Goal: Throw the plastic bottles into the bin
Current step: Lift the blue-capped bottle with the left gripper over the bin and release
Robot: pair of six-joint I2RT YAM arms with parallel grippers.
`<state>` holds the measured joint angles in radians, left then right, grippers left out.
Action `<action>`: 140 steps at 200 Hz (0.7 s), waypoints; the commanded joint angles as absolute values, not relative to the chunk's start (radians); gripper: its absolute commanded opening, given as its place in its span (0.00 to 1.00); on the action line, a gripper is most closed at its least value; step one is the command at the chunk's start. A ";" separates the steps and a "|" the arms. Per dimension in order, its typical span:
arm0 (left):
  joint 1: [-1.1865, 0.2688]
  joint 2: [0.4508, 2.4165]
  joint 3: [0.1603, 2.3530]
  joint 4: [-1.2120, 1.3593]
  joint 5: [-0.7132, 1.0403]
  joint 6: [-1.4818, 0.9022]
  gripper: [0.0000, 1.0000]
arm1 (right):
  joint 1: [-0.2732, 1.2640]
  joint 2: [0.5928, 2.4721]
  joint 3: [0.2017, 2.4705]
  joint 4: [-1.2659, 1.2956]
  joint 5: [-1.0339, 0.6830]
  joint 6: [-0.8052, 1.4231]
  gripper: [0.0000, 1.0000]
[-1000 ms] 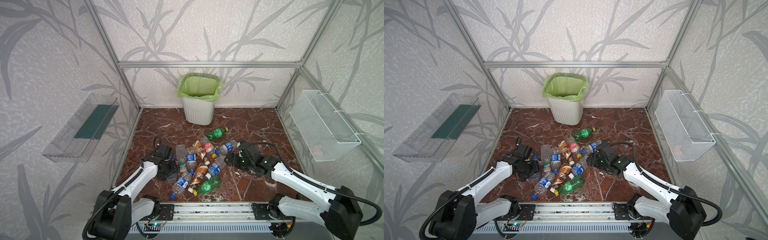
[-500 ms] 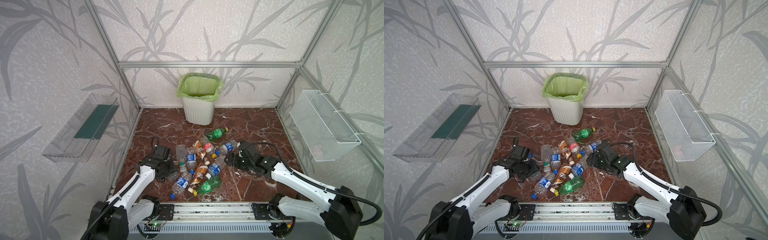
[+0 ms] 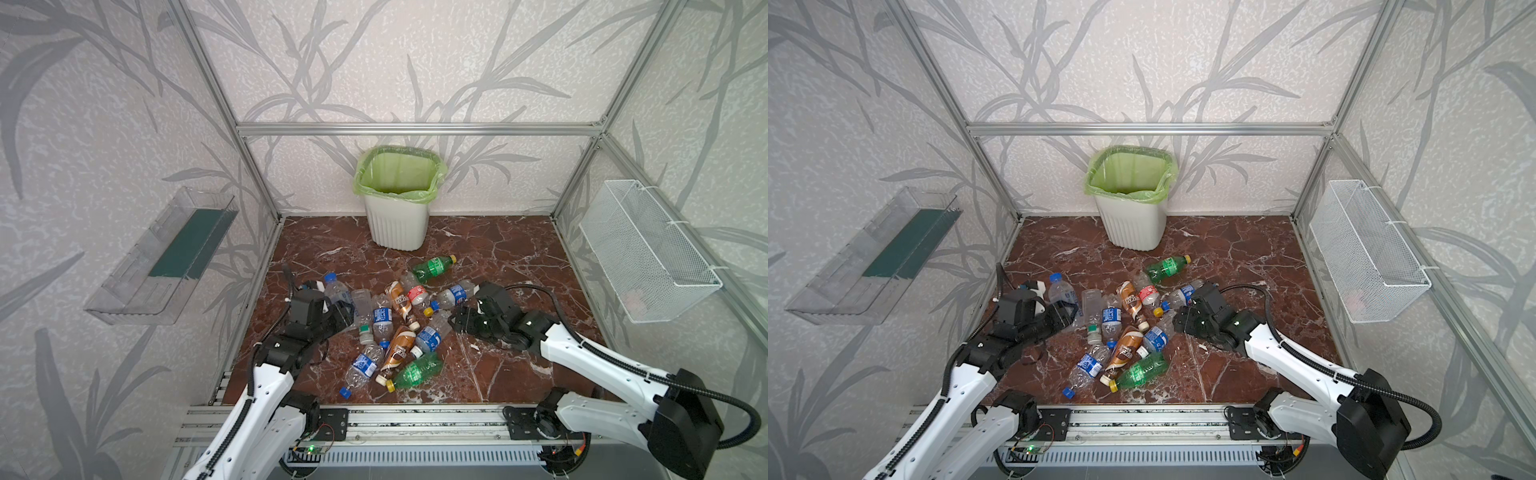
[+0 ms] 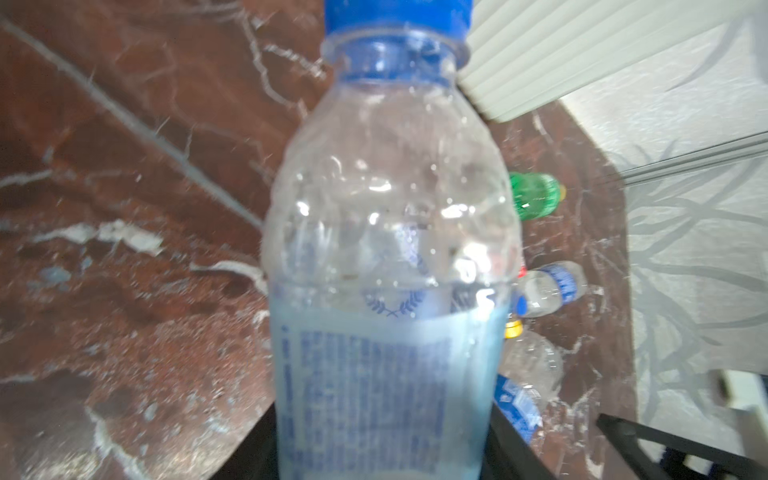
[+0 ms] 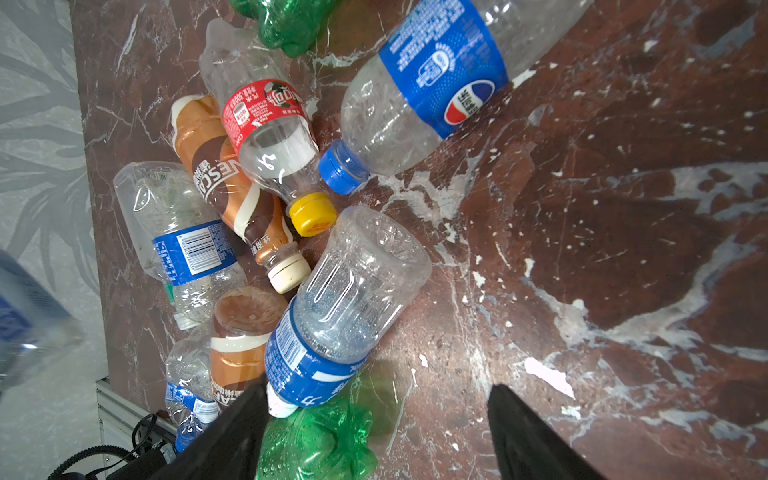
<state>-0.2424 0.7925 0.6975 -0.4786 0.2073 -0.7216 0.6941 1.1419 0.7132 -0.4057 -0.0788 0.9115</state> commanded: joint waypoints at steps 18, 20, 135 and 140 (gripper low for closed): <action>-0.247 1.311 1.515 -0.186 0.368 -0.631 0.62 | 0.696 1.115 0.758 -0.465 -0.043 0.884 0.83; -0.248 1.348 1.584 -0.206 0.369 -0.627 0.65 | 0.695 1.113 0.760 -0.470 -0.040 0.883 0.83; -0.261 1.135 1.686 -0.644 0.133 -0.566 0.97 | 0.661 1.011 0.736 -0.524 -0.015 0.879 0.83; -0.261 1.117 1.657 -0.686 0.133 -0.566 0.97 | 0.661 1.012 0.735 -0.523 -0.018 0.880 0.83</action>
